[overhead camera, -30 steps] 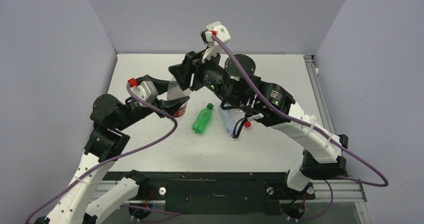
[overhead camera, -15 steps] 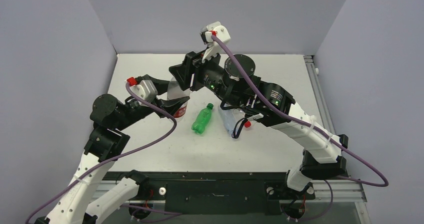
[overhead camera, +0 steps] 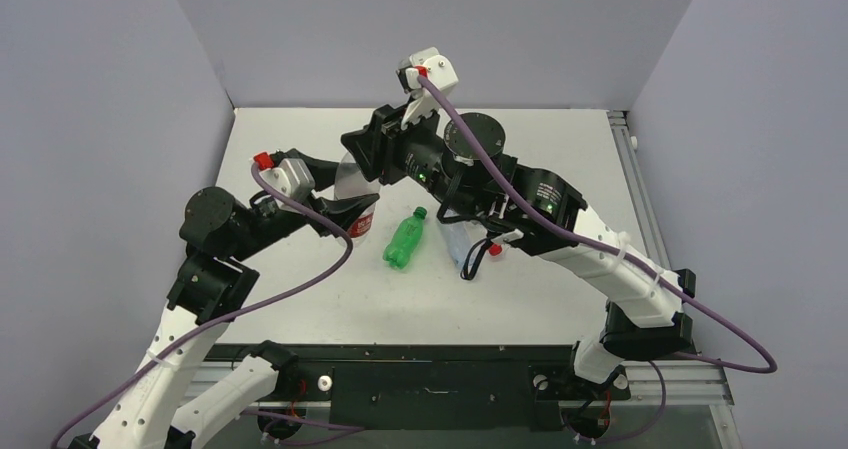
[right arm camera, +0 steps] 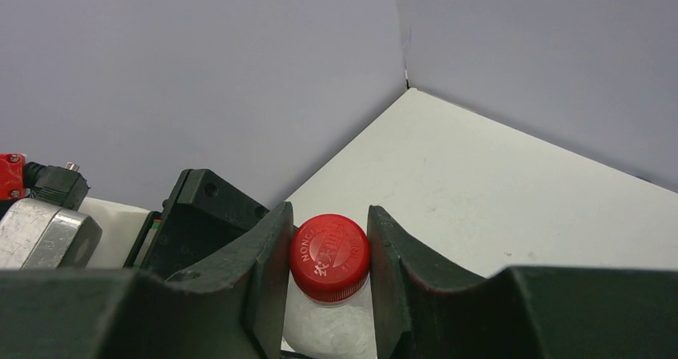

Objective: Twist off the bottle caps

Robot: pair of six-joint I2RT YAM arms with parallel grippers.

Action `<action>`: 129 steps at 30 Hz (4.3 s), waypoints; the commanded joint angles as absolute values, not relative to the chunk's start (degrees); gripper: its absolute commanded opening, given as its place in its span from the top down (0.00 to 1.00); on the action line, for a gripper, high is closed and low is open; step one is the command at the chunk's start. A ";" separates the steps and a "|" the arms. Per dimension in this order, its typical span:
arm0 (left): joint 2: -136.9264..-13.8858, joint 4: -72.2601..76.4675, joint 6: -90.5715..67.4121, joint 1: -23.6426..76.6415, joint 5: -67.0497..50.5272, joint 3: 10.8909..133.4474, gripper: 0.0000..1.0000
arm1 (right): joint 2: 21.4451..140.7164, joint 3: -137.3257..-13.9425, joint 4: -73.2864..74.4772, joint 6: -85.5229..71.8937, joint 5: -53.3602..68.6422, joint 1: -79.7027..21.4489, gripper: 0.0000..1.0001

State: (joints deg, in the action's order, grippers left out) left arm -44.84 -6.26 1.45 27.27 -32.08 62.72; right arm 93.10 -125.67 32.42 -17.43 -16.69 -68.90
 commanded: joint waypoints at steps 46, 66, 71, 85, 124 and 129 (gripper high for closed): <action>-45.94 -5.20 -1.48 27.16 -32.94 67.77 1.00 | 93.42 -135.28 38.76 -12.75 -25.96 -75.19 0.25; -44.91 -4.97 -1.22 27.25 -35.30 65.82 1.00 | 92.96 -130.11 31.66 -14.53 -21.64 -73.47 0.83; -44.65 -4.41 -2.61 27.25 -37.80 65.77 1.00 | 90.77 -127.48 30.54 -14.05 -14.86 -71.20 1.00; -45.77 10.48 -28.56 27.29 -57.82 66.43 1.00 | 79.20 -112.71 24.08 -7.73 36.00 -63.82 1.00; -43.89 -4.46 -4.53 27.51 -39.00 64.45 1.00 | 88.89 -124.40 28.99 -11.18 -16.62 -72.53 0.62; -44.18 -4.37 -4.73 27.51 -39.15 64.83 1.00 | 87.24 -123.44 28.11 -11.36 -14.70 -72.24 0.48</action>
